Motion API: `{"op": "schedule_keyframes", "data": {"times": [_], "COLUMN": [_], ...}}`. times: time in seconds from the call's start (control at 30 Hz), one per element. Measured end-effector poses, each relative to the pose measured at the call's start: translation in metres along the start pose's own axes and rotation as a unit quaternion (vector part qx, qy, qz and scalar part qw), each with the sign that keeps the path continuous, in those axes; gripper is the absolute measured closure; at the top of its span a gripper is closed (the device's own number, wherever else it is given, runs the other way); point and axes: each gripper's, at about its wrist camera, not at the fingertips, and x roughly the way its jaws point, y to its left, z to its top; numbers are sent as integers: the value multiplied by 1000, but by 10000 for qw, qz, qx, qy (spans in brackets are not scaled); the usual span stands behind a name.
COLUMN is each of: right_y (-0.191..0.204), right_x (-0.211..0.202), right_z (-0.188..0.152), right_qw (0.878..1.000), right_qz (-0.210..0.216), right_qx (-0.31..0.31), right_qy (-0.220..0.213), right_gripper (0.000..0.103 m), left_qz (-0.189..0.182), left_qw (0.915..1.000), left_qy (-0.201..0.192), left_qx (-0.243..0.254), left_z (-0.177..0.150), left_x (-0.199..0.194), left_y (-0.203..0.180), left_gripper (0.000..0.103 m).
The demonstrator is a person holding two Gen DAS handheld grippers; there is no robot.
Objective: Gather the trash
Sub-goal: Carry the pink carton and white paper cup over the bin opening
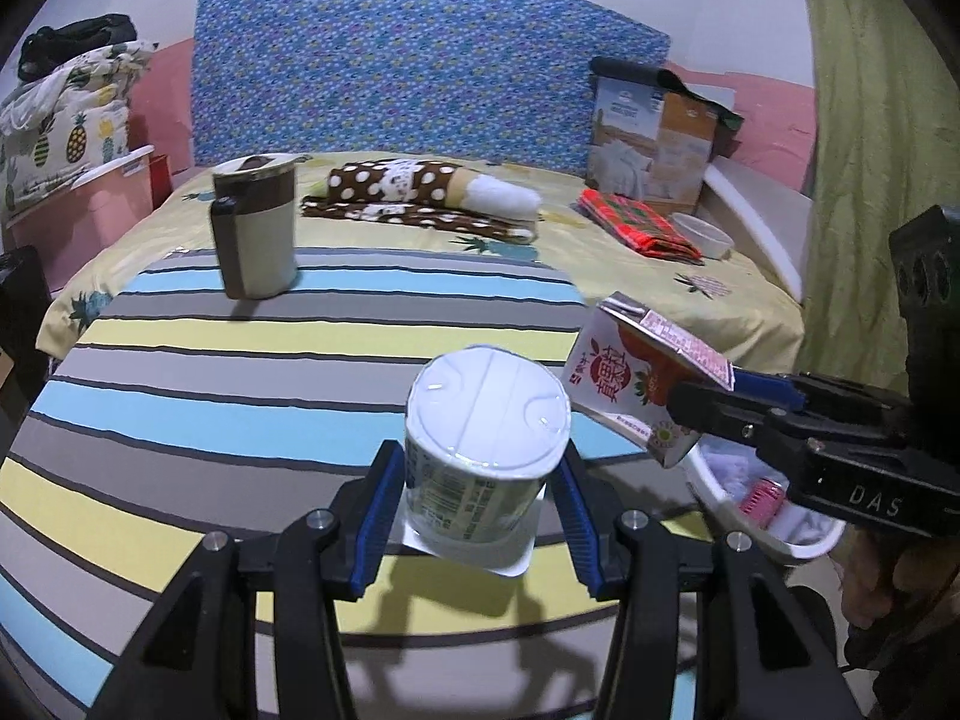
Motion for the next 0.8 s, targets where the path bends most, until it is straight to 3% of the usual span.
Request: {"op": "schedule_keyframes", "data": {"times": [0.8], "right_y": [-74], "right_x": [-65], "right_z": [-58], "right_qw": [9879], "right_qz": [-1039], "right_qx": [1135], "right_qy": [-184], "right_gripper": [64], "left_qz": [-974], "left_qw": [9930], "left_qy": [200], "left_qx": [640], "left_z": [-12], "left_x": [8], "left_y": [-102], "left_gripper": [51]}}
